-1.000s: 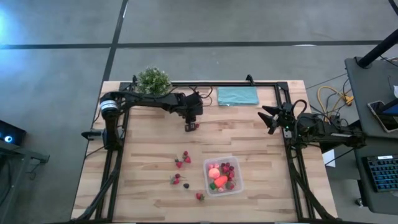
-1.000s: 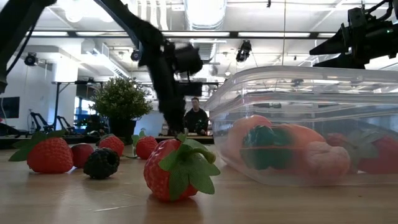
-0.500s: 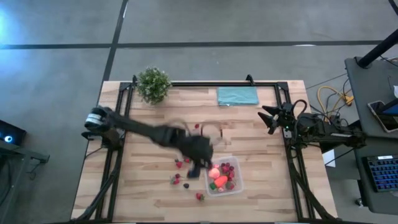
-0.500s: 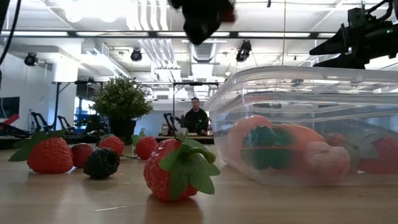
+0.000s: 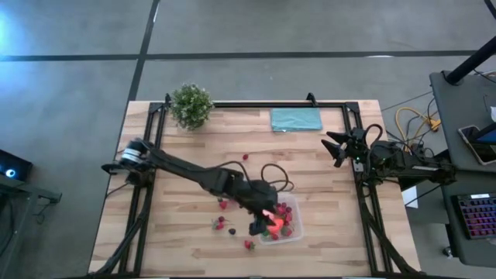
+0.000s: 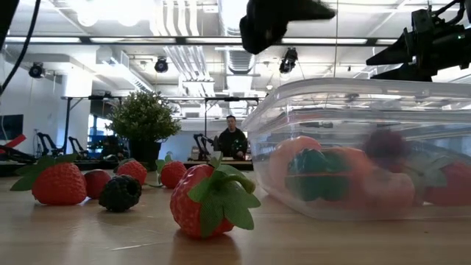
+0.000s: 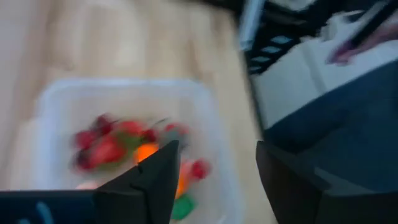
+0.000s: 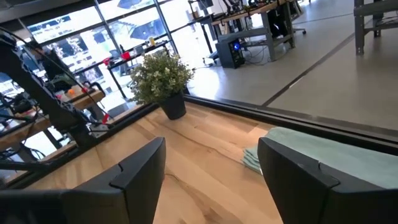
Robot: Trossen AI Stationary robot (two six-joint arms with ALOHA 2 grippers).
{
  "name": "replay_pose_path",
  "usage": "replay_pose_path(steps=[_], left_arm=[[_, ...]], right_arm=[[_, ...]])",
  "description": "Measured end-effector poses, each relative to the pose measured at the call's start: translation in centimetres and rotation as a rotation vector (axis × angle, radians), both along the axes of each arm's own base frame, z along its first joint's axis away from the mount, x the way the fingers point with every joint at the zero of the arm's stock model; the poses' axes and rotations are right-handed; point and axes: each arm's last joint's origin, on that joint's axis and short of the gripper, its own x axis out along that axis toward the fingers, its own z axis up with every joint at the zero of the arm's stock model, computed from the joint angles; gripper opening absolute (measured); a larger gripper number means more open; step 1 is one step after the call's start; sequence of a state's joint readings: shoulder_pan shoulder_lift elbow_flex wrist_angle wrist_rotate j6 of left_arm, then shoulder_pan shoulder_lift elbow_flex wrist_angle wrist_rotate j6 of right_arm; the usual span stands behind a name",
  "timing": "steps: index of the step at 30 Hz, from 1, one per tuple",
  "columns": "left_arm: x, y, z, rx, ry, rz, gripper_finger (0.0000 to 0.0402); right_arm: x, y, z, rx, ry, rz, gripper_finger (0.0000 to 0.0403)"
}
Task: Pick and placing Produce into tupperware
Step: Put the red cherry into the transparent container
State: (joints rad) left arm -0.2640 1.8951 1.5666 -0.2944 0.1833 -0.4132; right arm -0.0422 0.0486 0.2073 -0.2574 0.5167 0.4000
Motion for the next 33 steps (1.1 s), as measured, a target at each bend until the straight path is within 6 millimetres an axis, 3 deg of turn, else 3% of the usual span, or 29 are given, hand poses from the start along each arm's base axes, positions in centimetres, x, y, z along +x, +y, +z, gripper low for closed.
replay_pose_path(steps=[5,9,14,19,28,33], left_arm=[[-1.7,2.3,1.3,0.087,0.085,0.113,0.0200],[-3.7,5.9,2.5,0.144,0.205,0.217,0.0200],[-5.7,11.1,1.4,0.200,0.400,0.368,0.0200],[-6.1,15.6,-0.5,0.162,0.504,0.463,0.0200],[-7.4,20.4,-2.2,0.076,0.573,0.592,0.0200],[-7.7,21.4,-3.8,0.058,0.566,0.626,0.0200]], right_arm=[[0.0,0.0,0.0,0.000,0.000,0.000,0.0252],[0.0,0.0,0.0,0.000,-0.001,0.000,0.0253],[0.0,0.0,0.0,0.000,0.000,0.000,0.0248],[0.0,0.0,0.0,0.000,0.000,0.000,0.0247],[0.0,0.0,0.0,0.000,0.000,0.000,0.0254],[0.0,0.0,0.0,0.000,0.000,0.000,0.0250]])
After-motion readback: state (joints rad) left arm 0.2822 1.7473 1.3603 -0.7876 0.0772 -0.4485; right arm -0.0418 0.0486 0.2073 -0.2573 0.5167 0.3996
